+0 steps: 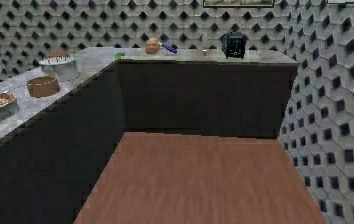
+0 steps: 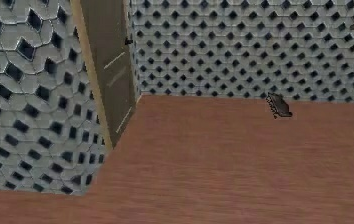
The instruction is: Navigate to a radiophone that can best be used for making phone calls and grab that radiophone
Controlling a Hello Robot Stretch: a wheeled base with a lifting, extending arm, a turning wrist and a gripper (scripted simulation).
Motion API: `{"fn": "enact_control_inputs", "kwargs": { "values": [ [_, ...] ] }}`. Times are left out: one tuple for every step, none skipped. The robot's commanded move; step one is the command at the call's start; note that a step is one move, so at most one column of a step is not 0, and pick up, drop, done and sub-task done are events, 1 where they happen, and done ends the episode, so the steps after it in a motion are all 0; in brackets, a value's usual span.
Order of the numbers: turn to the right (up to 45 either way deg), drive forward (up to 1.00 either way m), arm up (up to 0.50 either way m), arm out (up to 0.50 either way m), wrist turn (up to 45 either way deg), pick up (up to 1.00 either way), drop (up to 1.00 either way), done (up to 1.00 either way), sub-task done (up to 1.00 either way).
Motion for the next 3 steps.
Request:
{"fn": "enact_control_inputs", "kwargs": {
  "values": [
    [15.0,0.0,0.0,0.0,0.0,0.0,0.0,0.0,0.0],
    [0.0,1.0,0.0,0.0,0.0,0.0,0.0,0.0,0.0],
    [6.0,0.0,0.0,0.0,0.0,0.0,0.0,0.0,0.0]
  ]
}}
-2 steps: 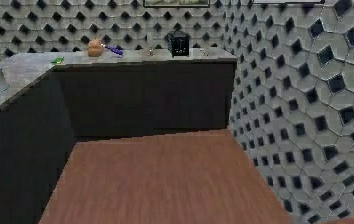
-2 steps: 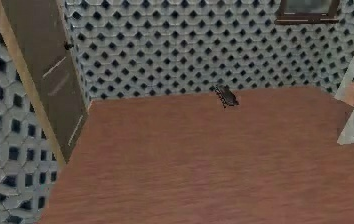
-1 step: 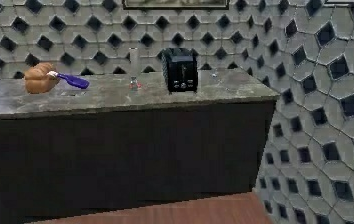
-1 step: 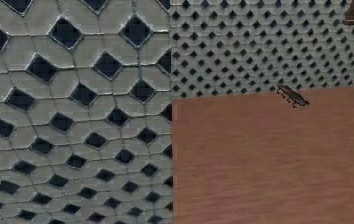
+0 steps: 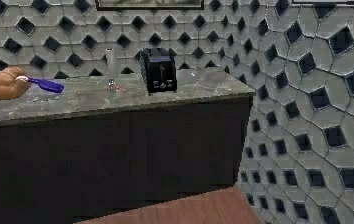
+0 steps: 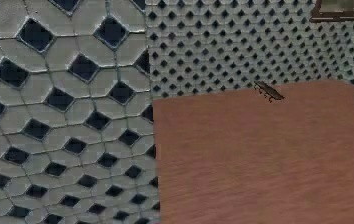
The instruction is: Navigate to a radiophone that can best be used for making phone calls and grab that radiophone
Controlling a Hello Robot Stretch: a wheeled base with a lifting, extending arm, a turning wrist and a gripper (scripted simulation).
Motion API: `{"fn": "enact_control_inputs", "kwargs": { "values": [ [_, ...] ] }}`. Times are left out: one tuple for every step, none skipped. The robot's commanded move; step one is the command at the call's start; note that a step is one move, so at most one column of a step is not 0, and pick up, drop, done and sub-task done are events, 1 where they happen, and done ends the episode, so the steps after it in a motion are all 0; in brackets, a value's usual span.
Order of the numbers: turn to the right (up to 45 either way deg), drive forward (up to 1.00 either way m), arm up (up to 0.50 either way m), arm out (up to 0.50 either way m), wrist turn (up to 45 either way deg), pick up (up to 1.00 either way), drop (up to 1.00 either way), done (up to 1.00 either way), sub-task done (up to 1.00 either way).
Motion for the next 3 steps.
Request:
{"fn": "enact_control_inputs", "kwargs": {
  "values": [
    [0.0,0.6,0.0,0.0,0.0,0.0,0.0,0.0,0.0],
    [-45.0,0.0,0.0,0.0,0.0,0.0,0.0,0.0,0.0],
    [-45.0,0.0,0.0,0.0,0.0,0.0,0.0,0.0,0.0]
  ]
}}
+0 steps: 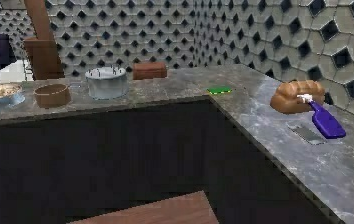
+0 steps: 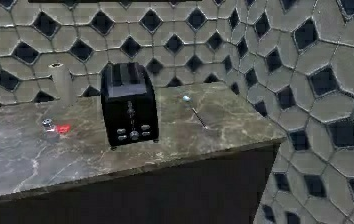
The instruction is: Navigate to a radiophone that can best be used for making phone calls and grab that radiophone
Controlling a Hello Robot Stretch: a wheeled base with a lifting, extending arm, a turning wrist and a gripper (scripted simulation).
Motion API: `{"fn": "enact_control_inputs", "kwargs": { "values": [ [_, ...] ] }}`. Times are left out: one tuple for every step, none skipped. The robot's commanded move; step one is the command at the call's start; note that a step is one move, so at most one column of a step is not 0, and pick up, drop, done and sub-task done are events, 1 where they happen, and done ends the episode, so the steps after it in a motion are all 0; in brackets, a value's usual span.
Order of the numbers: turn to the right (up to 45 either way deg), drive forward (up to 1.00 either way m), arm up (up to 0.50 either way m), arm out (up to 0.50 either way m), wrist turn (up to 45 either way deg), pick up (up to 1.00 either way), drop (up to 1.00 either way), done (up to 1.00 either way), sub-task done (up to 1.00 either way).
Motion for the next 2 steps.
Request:
{"fn": "enact_control_inputs", "kwargs": {
  "values": [
    [-45.0,0.0,0.0,0.0,0.0,0.0,0.0,0.0,0.0],
    [45.0,0.0,0.0,0.0,0.0,0.0,0.0,0.0,0.0]
  ]
}}
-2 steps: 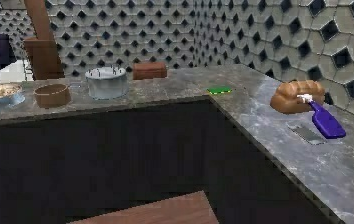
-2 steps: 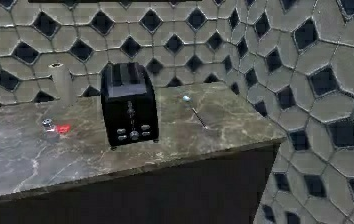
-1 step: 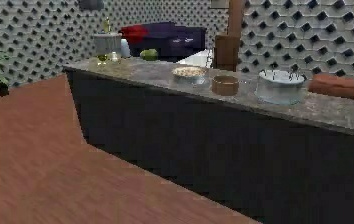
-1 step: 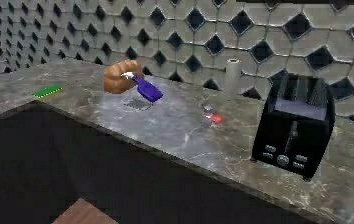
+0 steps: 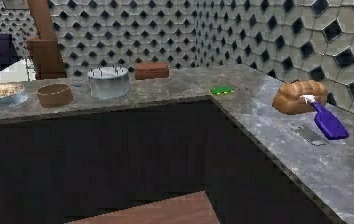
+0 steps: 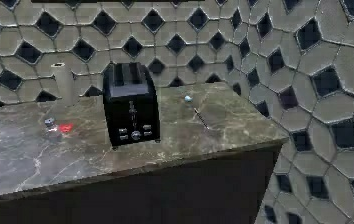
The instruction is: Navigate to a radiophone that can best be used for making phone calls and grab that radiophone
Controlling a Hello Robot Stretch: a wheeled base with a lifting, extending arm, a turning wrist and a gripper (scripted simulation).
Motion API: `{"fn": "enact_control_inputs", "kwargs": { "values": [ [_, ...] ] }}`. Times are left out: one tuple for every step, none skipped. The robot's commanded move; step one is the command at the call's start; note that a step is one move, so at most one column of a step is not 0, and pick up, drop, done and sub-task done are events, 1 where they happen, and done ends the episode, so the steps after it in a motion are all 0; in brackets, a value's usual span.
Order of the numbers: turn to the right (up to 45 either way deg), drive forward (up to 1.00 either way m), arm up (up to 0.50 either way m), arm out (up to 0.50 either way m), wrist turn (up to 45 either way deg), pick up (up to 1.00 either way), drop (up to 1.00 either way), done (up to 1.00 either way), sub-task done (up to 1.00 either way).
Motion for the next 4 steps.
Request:
{"fn": "enact_control_inputs", "kwargs": {
  "values": [
    [0.0,0.95,0.0,0.0,0.0,0.0,0.0,0.0,0.0],
    [15.0,0.0,0.0,0.0,0.0,0.0,0.0,0.0,0.0],
    [0.0,0.0,0.5,0.0,0.0,0.0,0.0,0.0,0.0],
    [0.0,0.0,0.38,0.0,0.0,0.0,0.0,0.0,0.0]
  ]
}}
